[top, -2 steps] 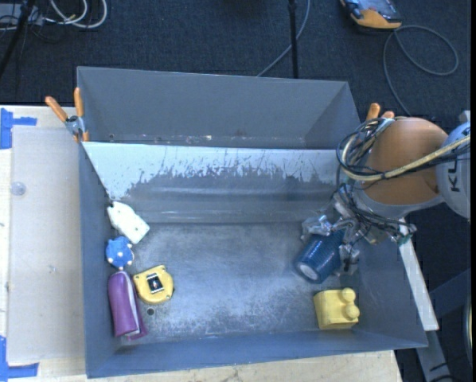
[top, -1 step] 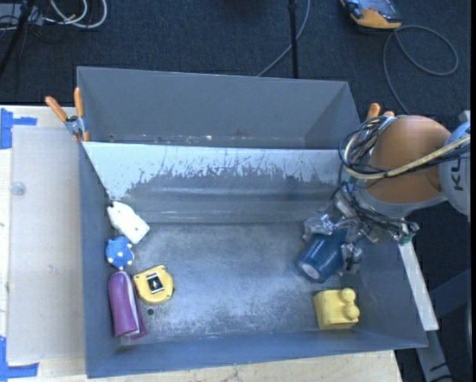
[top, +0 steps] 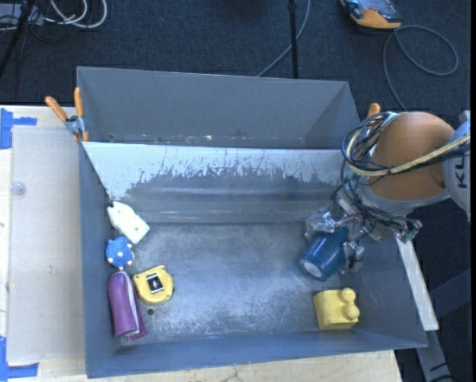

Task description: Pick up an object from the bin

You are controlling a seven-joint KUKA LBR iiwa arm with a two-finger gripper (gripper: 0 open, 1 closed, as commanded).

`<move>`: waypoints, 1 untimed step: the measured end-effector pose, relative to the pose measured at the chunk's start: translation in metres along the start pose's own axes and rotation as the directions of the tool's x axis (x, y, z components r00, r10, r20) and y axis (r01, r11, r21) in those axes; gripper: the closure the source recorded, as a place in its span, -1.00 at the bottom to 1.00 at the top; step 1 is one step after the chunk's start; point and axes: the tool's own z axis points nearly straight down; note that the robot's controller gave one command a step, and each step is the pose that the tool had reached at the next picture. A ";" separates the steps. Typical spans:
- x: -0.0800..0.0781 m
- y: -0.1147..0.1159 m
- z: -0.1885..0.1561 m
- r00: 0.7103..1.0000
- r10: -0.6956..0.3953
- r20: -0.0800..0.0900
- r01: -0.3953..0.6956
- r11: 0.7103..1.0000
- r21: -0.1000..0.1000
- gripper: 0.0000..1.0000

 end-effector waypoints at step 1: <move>-0.001 0.000 -0.008 1.000 0.000 0.002 0.000 1.000 0.002 1.00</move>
Offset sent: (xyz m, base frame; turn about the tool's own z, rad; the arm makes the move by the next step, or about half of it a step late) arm -0.0002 0.0000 0.0506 0.0000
